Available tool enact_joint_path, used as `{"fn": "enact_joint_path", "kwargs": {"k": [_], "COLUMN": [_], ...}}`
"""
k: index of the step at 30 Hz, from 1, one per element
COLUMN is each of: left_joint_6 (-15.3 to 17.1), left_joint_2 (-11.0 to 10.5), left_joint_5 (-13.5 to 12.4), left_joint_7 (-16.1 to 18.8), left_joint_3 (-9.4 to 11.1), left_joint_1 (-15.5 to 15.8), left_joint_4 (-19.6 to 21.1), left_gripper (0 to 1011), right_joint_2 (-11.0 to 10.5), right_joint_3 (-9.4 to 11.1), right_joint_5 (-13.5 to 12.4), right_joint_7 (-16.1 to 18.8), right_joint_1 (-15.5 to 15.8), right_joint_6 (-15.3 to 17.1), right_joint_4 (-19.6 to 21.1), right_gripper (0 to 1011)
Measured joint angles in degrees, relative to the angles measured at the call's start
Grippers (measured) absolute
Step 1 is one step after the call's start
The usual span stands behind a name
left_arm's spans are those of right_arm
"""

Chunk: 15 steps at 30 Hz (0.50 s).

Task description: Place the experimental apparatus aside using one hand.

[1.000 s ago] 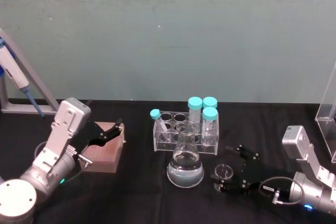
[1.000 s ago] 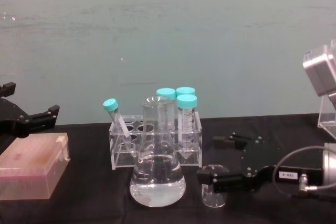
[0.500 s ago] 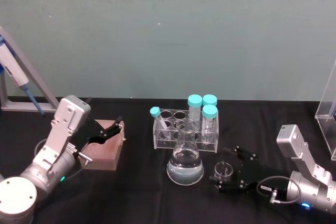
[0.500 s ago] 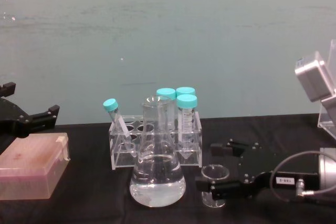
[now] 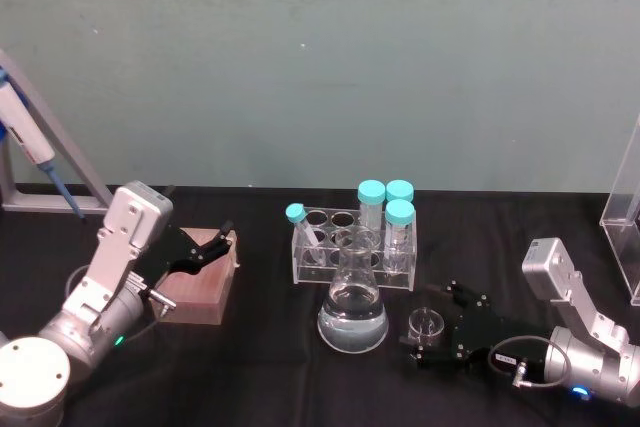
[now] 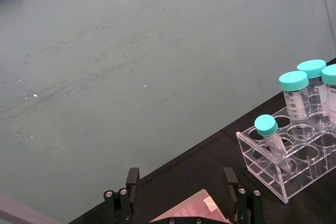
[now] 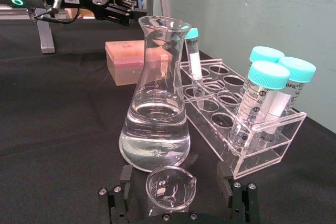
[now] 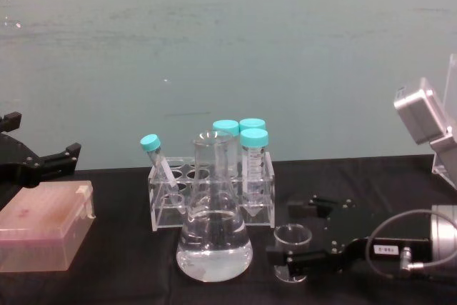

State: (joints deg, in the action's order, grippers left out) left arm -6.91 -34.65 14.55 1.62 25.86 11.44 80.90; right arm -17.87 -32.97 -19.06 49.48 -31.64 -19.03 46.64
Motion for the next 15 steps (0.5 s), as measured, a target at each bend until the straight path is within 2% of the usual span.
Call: {"fn": "enact_joint_path", "kwargs": {"k": [15], "left_joint_6": [0.0], "left_joint_2": [0.0], "left_joint_5": [0.0], "left_joint_7": [0.0], "left_joint_3": [0.0], "left_joint_1": [0.0], "left_joint_4": [0.0], "left_gripper": [1000], "right_joint_2": [0.6], "right_joint_3": [-0.2], "right_joint_5": [0.4], "right_joint_7": [0.2], "right_joint_1": [-0.5], "right_joint_6": [0.5], "right_joint_4": [-1.0], "right_gripper": [1003]}}
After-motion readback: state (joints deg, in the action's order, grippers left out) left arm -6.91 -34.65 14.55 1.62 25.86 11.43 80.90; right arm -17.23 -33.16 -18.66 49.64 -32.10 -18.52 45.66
